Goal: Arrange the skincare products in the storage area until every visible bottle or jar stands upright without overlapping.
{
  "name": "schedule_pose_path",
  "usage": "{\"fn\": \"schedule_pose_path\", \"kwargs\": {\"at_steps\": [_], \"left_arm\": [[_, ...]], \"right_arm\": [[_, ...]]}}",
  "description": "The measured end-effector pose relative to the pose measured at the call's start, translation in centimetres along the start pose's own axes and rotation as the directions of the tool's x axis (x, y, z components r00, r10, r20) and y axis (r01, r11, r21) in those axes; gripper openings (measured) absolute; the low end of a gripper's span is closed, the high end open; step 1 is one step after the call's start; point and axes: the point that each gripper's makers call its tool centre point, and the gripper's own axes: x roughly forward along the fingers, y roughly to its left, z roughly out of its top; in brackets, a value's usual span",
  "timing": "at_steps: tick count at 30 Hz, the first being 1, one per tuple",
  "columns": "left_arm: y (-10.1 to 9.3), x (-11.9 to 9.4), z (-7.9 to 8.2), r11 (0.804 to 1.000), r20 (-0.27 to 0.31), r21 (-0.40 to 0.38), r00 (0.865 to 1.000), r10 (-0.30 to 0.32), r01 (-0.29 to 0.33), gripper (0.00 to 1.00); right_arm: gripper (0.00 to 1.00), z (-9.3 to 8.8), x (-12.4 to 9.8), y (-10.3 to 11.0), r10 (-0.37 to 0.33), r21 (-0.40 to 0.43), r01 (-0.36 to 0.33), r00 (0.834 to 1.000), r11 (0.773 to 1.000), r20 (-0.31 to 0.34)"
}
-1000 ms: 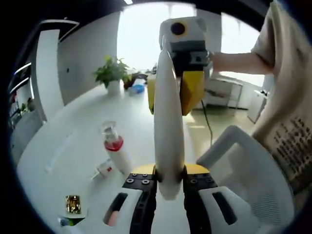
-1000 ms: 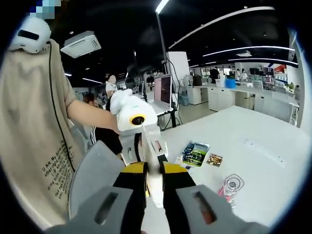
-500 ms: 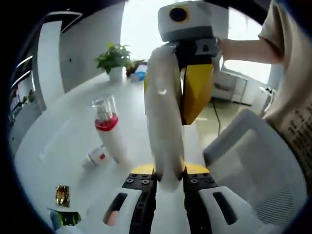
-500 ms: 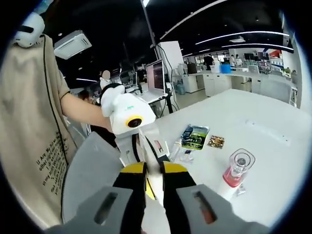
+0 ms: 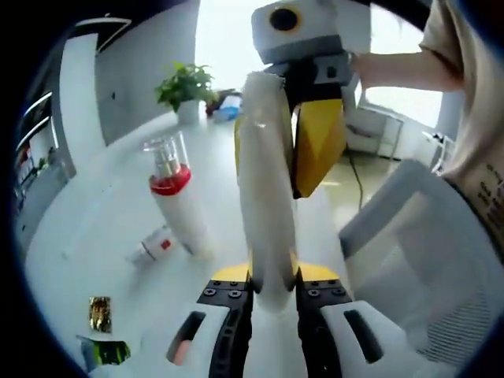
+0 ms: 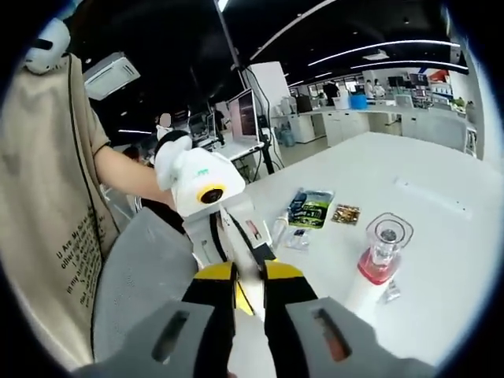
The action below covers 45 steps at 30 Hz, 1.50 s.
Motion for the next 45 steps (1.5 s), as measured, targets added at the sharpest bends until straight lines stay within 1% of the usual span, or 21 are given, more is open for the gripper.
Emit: {"fn": "schedule_pose_path", "kwargs": {"at_steps": [1, 7, 8, 12, 17, 19, 21, 24, 26, 27, 29, 30, 33, 36, 40, 43, 45], "left_arm": [[-0.1, 0.1, -0.3, 1.0, -0.011, 0.007, 1.0, -0.003, 0.003, 0.17], [-0.6, 0.4, -1.2, 1.0, -0.028, 0.002, 1.0, -0.007, 0.007, 0.17], [-0.6, 0.4, -1.1, 1.0, -0.012, -0.003, 1.0, -0.005, 0.005, 0.17], [-0.5, 0.5, -1.2, 1.0, 0.007, -0.016, 1.0, -0.001, 0.001, 0.17], [-0.3, 0.5, -1.1, 1.0, 0.045, -0.031, 0.999, 0.004, -0.003, 0.17], [-0.4, 0.5, -1.1, 1.0, 0.049, -0.022, 0.999, 0.005, -0.004, 0.17], [-0.5, 0.5, -1.1, 1.0, 0.049, -0.008, 0.999, 0.004, -0.004, 0.17], [-0.6, 0.5, -1.1, 1.0, 0.048, 0.009, 0.999, 0.002, -0.002, 0.17], [-0.5, 0.6, -1.1, 1.0, 0.047, 0.021, 0.999, 0.002, -0.003, 0.16], [-0.5, 0.6, -1.0, 0.999, 0.045, 0.034, 0.999, 0.005, -0.006, 0.16], [-0.4, 0.6, -1.0, 0.999, 0.043, 0.038, 0.999, 0.004, -0.005, 0.16], [-0.4, 0.6, -1.0, 0.999, 0.043, 0.042, 0.999, 0.005, -0.006, 0.16], [-0.2, 0.7, -0.9, 0.999, 0.046, 0.044, 0.999, 0.004, -0.006, 0.16], [0.3, 0.7, -0.9, 0.999, 0.046, 0.044, 0.999, 0.008, -0.011, 0.16], [1.0, 0.7, -0.8, 0.999, 0.049, 0.038, 0.999, 0.015, -0.017, 0.16], [1.8, 0.7, -0.8, 0.999, 0.05, 0.035, 0.999, 0.019, -0.02, 0.16], [2.2, 0.8, -0.7, 0.999, 0.05, 0.032, 0.999, 0.02, -0.022, 0.16]], "right_arm": [[0.11, -0.3, 0.1, 0.1, 0.004, -0.008, -0.004, 1.0, 1.0, -0.017], [0.11, -1.4, 0.3, 0.3, 0.017, -0.006, -0.017, 0.999, 1.0, -0.041], [0.11, -1.3, 0.3, 0.3, 0.017, -0.004, -0.017, 0.999, 1.0, -0.035], [0.11, -1.2, 0.4, 0.3, 0.017, -0.001, -0.017, 0.999, 1.0, -0.03], [0.13, -1.1, 0.5, 0.1, -0.006, 0.03, 0.006, 1.0, 1.0, -0.008], [0.13, -1.1, 0.5, 0.2, -0.013, 0.059, 0.012, 1.0, 0.998, 0.014], [0.13, -1.1, 0.4, 0.3, -0.016, 0.122, 0.01, 0.999, 0.993, 0.045], [0.14, -1.2, 0.3, 0.4, -0.032, 0.131, 0.023, 0.997, 0.991, 0.07], [0.16, -1.2, 0.3, 0.3, -0.047, 0.14, 0.036, 0.996, 0.989, 0.077], [0.19, -1.4, 0.3, 0.0, -0.074, 0.146, 0.062, 0.994, 0.987, 0.079], [0.22, -1.4, 0.3, -0.3, -0.099, 0.155, 0.085, 0.992, 0.984, 0.08], [0.25, -1.5, 0.3, -0.3, -0.111, 0.184, 0.095, 0.991, 0.978, 0.079], [0.34, -1.6, 0.4, -0.3, -0.125, 0.189, 0.107, 0.989, 0.976, 0.084], [0.37, -2.0, 0.4, 0.0, -0.133, 0.2, 0.117, 0.989, 0.973, 0.069], [0.42, -2.2, 0.3, 0.0, -0.152, 0.217, 0.134, 0.986, 0.967, 0.069], [0.46, -2.5, 0.2, -0.3, -0.183, 0.225, 0.161, 0.98, 0.961, 0.08], [0.52, -2.8, 0.1, -0.6, -0.207, 0.231, 0.184, 0.975, 0.955, 0.081]]}}
